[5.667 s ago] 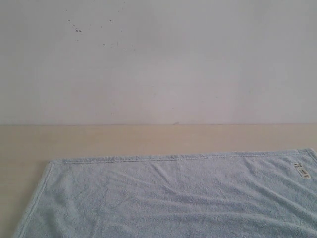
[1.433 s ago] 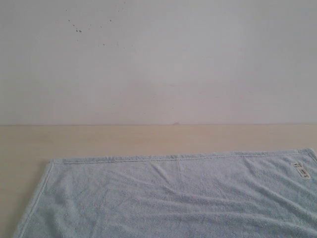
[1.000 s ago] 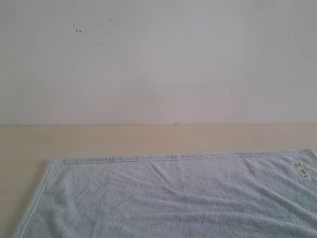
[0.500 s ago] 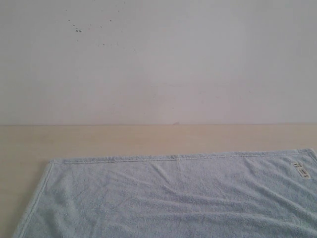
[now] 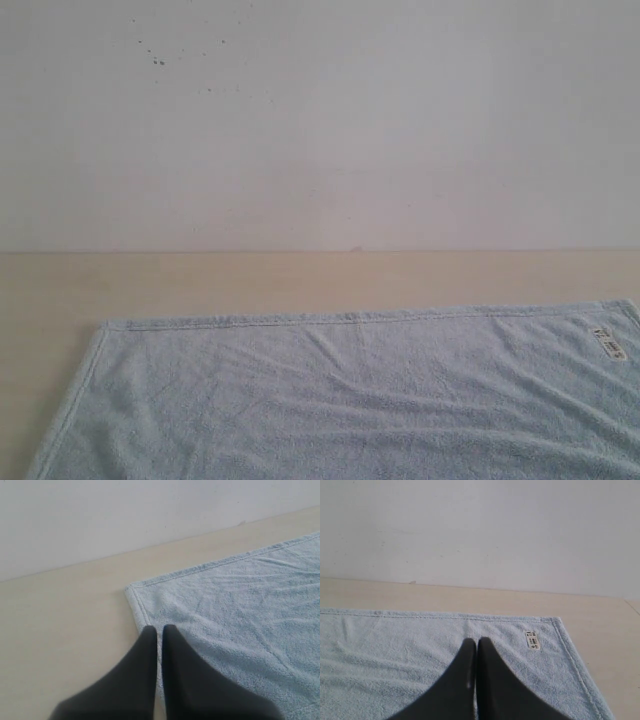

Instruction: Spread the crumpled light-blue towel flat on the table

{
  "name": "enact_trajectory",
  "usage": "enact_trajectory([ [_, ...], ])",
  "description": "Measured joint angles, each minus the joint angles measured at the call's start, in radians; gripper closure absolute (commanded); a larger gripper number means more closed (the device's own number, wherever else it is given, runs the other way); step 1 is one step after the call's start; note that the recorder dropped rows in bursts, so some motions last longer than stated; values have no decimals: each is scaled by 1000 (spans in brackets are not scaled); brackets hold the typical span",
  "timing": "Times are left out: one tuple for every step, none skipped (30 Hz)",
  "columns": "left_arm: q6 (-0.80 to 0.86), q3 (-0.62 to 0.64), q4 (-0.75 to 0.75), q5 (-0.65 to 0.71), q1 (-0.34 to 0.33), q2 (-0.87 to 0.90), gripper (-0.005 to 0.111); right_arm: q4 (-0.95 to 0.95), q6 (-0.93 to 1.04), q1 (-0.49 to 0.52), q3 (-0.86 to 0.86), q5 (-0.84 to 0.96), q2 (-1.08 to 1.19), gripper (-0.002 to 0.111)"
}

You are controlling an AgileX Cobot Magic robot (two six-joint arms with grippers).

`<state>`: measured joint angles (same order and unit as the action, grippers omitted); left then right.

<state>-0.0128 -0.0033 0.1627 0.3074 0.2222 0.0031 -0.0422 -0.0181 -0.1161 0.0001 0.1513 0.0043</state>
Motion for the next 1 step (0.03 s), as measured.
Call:
enact_trajectory([
  [0, 0, 0, 0, 0, 0, 103, 0, 0, 0, 0, 0, 0, 108],
])
